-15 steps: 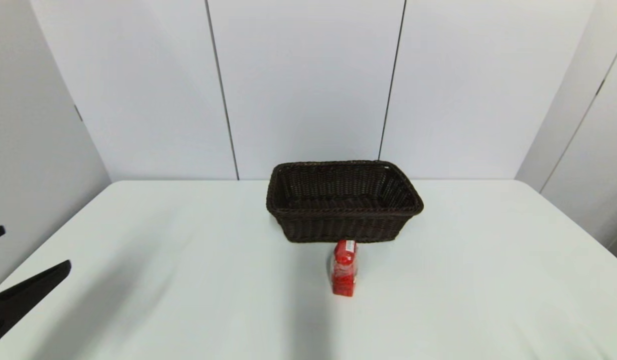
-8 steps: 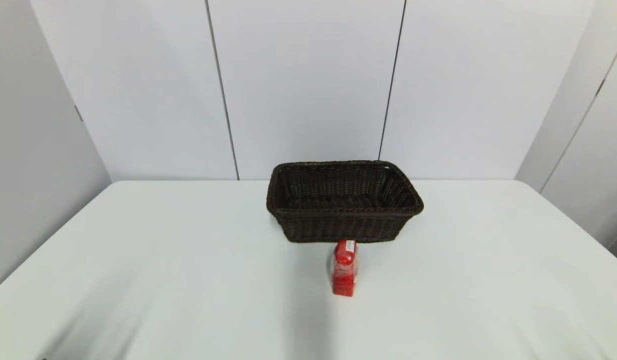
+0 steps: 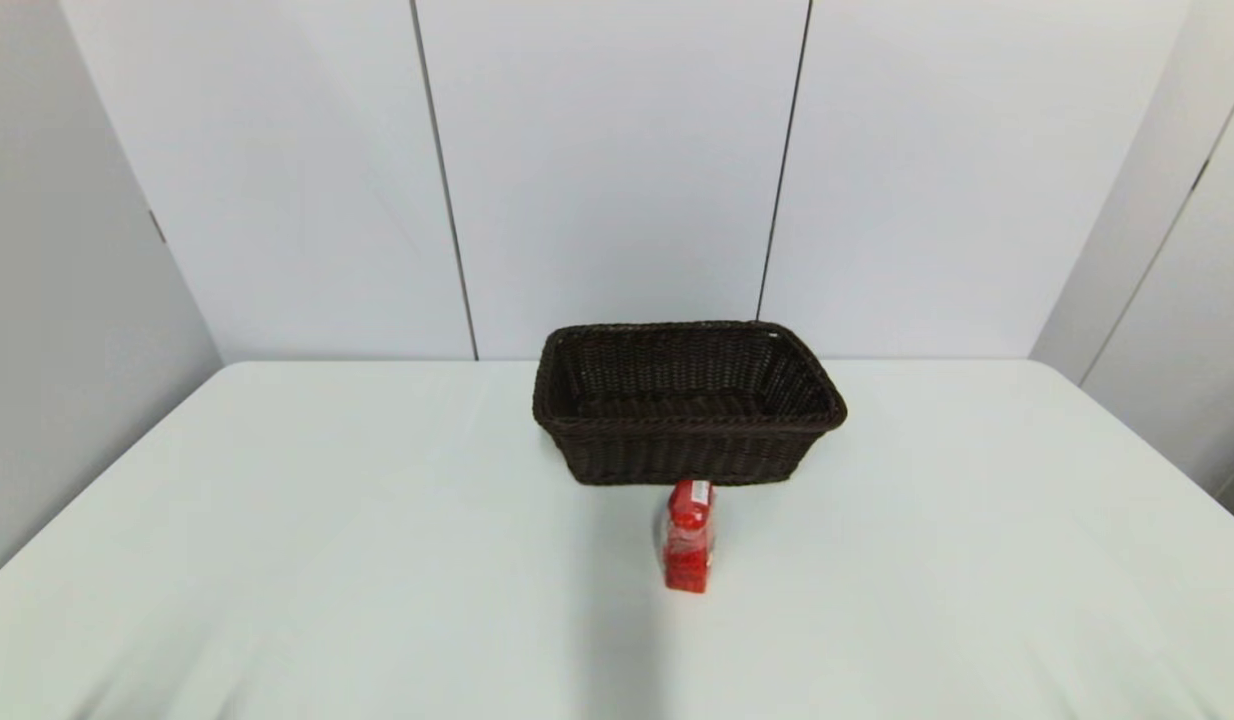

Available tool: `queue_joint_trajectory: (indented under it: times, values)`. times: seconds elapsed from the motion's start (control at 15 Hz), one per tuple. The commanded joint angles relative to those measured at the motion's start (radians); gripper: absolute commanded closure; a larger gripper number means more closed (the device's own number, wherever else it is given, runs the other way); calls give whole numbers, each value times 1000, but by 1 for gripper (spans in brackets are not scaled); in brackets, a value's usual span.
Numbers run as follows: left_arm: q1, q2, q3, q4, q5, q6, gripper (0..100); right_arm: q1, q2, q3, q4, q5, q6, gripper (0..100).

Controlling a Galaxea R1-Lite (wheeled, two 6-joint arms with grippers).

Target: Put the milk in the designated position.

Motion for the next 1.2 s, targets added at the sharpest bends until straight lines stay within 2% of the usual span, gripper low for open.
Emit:
queue_joint_trajectory:
  times: [0.07,0.93,1.2]
  values:
    - [0,-12,4,0,10,-41,0,0,1,0,0,0,1,0]
    - [0,-12,4,0,10,-41,0,0,1,0,0,-6,4,0]
    - [0,-12,4,0,10,-41,0,0,1,0,1,1,-13,0]
